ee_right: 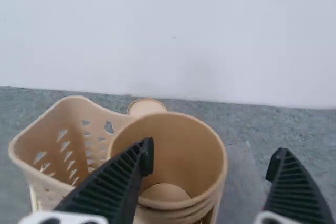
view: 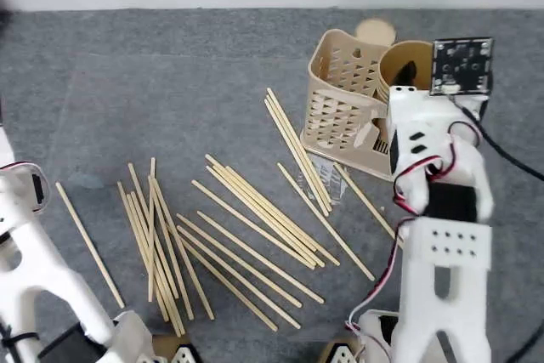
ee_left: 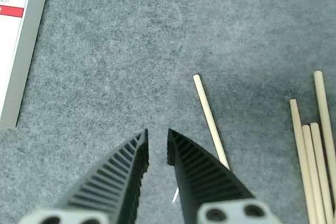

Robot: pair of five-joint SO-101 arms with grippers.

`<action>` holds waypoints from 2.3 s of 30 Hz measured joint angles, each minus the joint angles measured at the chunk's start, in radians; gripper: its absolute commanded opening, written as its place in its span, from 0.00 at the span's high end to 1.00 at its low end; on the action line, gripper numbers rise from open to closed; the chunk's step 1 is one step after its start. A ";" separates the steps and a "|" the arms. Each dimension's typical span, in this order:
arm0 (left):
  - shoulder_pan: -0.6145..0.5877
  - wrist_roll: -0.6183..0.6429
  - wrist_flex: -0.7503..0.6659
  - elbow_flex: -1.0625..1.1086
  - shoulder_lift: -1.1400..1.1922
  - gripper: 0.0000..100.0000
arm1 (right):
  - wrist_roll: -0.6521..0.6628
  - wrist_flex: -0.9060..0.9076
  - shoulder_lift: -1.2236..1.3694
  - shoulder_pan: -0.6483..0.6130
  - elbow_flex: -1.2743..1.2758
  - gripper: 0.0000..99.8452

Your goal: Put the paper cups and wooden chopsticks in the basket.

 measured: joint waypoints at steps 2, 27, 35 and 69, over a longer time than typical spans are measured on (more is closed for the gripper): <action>0.000 0.000 0.000 0.000 0.000 0.93 | 0.000 0.104 -0.020 0.025 -0.048 0.67; 0.000 -0.002 0.000 0.035 0.000 0.93 | -0.029 -0.333 0.327 0.394 0.287 0.97; 0.000 -0.002 0.000 0.035 0.000 0.93 | -0.158 -0.404 0.733 0.404 0.086 0.97; -0.043 -0.002 0.000 0.035 0.000 0.93 | -0.204 -0.213 0.965 -0.020 -0.221 0.92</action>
